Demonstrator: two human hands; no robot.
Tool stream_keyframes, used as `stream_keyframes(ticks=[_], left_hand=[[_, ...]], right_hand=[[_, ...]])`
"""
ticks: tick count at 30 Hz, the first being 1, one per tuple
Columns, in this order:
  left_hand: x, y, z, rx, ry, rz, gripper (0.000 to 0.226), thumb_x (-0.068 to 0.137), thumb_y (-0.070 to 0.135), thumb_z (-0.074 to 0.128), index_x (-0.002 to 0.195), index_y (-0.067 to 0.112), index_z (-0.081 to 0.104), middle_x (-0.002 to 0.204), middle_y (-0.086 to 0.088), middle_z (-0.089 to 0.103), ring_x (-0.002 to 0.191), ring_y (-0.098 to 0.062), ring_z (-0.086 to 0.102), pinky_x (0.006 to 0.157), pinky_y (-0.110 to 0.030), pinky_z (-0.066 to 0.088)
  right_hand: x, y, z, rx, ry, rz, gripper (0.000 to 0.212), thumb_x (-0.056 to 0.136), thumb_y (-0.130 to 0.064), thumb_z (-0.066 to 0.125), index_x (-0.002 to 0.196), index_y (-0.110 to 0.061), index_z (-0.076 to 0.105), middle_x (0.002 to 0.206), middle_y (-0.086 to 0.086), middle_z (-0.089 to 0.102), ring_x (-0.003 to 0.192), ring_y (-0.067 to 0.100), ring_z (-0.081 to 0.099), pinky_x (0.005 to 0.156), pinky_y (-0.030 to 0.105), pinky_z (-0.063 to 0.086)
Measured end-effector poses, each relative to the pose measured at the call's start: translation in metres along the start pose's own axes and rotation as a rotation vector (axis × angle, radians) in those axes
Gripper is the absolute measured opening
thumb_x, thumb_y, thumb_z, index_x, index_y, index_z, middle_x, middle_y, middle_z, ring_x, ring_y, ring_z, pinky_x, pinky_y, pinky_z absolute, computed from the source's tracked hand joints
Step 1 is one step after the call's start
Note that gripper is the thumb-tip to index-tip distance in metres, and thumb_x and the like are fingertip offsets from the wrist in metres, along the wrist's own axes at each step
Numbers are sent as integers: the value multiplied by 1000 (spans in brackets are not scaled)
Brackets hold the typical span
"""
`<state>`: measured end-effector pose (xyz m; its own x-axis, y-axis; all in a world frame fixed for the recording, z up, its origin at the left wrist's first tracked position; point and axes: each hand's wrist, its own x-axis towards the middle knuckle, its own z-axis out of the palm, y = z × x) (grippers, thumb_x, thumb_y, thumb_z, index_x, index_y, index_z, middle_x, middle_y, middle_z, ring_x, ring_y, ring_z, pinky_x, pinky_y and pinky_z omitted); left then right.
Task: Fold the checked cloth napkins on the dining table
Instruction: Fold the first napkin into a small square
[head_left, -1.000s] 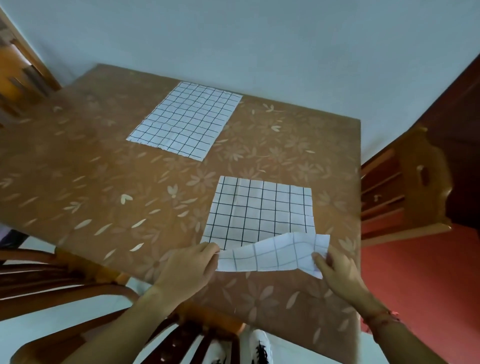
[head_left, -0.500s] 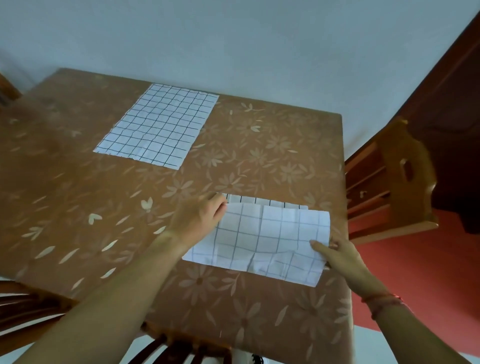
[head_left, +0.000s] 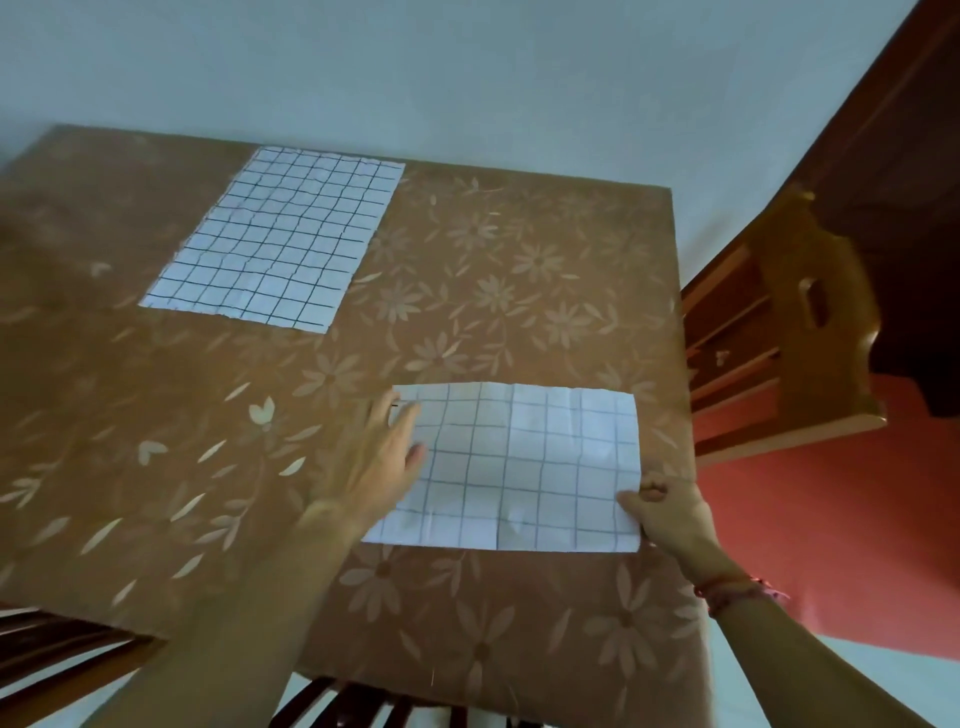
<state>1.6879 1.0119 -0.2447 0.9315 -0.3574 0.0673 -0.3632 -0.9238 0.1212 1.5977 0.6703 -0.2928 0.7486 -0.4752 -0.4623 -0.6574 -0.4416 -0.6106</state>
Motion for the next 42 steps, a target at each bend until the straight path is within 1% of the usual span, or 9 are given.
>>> stream_keyframes(ticks=[5, 10, 15, 19, 23, 26, 31, 35, 42], left_hand=[[-69, 24, 31, -91, -163, 69, 42, 87, 26, 65, 128, 19, 56, 139, -11, 49, 126, -30, 50, 90, -39, 53], [-103, 30, 48, -117, -355, 29, 58, 101, 43, 35, 153, 27, 17, 162, -2, 0, 149, -21, 3, 112, -37, 33], [-115, 29, 57, -22, -346, 47, 63, 89, 45, 56, 145, 21, 39, 154, -14, 31, 139, -36, 35, 101, -49, 43], [-119, 47, 64, 6, -312, 159, 59, 93, 48, 39, 146, 21, 34, 157, -15, 23, 144, -37, 23, 110, -53, 32], [-122, 63, 69, -2, -351, 167, 58, 95, 49, 38, 146, 23, 35, 156, -14, 29, 143, -39, 26, 108, -53, 34], [-124, 60, 73, -9, -365, 145, 58, 96, 51, 37, 145, 18, 39, 153, -16, 33, 141, -40, 30, 105, -51, 38], [-134, 45, 73, 12, -382, 58, 65, 92, 47, 33, 143, 8, 43, 153, -15, 33, 139, -31, 35, 104, -46, 44], [-145, 30, 74, 45, -352, -10, 72, 99, 52, 9, 145, 3, 33, 155, -14, 27, 142, -26, 30, 109, -41, 35], [-149, 15, 73, 49, -333, -71, 80, 97, 55, -3, 145, -1, 29, 155, -16, 26, 142, -26, 29, 116, -39, 19]], right_hand=[[3, -4, 7, -29, 38, -36, 16, 79, -32, 75, 87, -20, 69, 96, 1, 70, 83, 19, 66, 72, 35, 56], [-4, -3, 7, -79, 17, -45, 42, 76, -37, 79, 108, -18, 60, 105, 2, 65, 88, 21, 62, 66, 28, 46], [-38, -5, 16, -420, 123, -307, 48, 82, -40, 69, 121, -16, 55, 120, 8, 57, 115, 31, 52, 90, 45, 50], [-81, -6, 57, -627, -20, -659, 64, 89, -36, 61, 146, -16, 41, 154, 18, 35, 141, 35, 35, 108, 49, 42], [-112, 1, 104, -730, -124, -876, 65, 94, -50, 38, 148, -14, 36, 157, 18, 30, 146, 32, 27, 112, 47, 36], [-119, 5, 115, -767, -172, -850, 70, 98, -56, 29, 151, -10, 30, 160, 18, 24, 149, 31, 20, 116, 47, 31], [-107, 15, 103, -863, -197, -727, 75, 93, -55, 37, 143, 0, 46, 154, 19, 36, 142, 32, 36, 107, 49, 43], [-100, 34, 80, -907, -147, -628, 81, 91, -58, 34, 145, 3, 41, 155, 19, 34, 143, 32, 34, 112, 47, 34], [-98, 62, 40, -889, -156, -479, 109, 78, -75, -20, 156, -2, 4, 164, 12, -2, 152, 26, 0, 119, 41, -2]])
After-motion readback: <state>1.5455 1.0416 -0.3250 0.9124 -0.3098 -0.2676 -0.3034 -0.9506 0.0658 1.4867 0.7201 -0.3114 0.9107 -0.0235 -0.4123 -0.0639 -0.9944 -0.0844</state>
